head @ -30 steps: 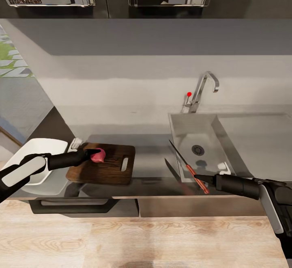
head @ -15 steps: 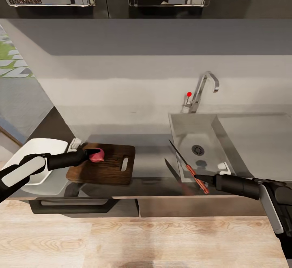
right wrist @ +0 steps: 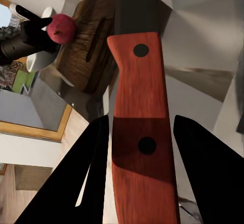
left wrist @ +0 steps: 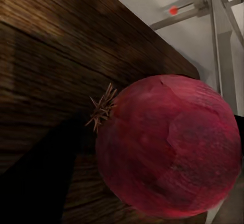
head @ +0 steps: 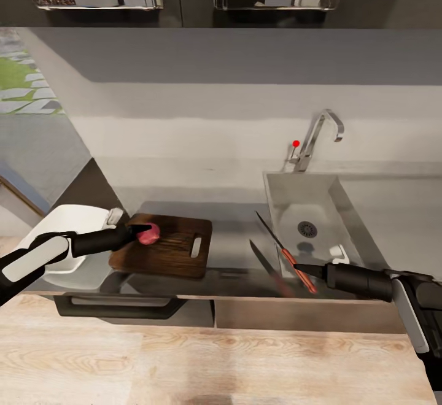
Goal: In the kitchen, take the Vidalia onion out of the sink, dice it on the chopping board with the paring knife, put the diced onion into the bowl on the countertop, then place both the paring knife and the chopping board into the sink.
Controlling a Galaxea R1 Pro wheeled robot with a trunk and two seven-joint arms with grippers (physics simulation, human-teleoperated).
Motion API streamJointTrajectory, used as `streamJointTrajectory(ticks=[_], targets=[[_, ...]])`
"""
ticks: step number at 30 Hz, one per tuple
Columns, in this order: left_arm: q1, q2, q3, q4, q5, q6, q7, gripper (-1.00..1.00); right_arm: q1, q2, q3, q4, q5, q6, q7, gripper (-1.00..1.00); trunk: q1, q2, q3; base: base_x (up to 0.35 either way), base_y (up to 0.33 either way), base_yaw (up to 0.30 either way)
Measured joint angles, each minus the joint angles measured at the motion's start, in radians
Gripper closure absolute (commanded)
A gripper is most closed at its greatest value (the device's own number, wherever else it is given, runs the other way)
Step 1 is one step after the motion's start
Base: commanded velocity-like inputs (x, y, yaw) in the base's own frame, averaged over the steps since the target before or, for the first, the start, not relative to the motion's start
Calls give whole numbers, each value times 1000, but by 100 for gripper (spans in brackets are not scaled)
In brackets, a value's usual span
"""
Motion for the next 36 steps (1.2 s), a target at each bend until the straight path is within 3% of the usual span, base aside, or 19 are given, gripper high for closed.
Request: streamJointTrajectory(ticks=[27, 36], targets=[[0, -4, -3, 5, -1, -1, -3, -100, 0, 0, 0, 0, -1, 0, 0, 100, 0, 0, 0, 0, 0, 23], [0, -6, -4, 25, -3, -2, -3, -100, 0, -1, 0, 0, 0, 0, 0, 100, 0, 0, 10, 0, 0, 0]])
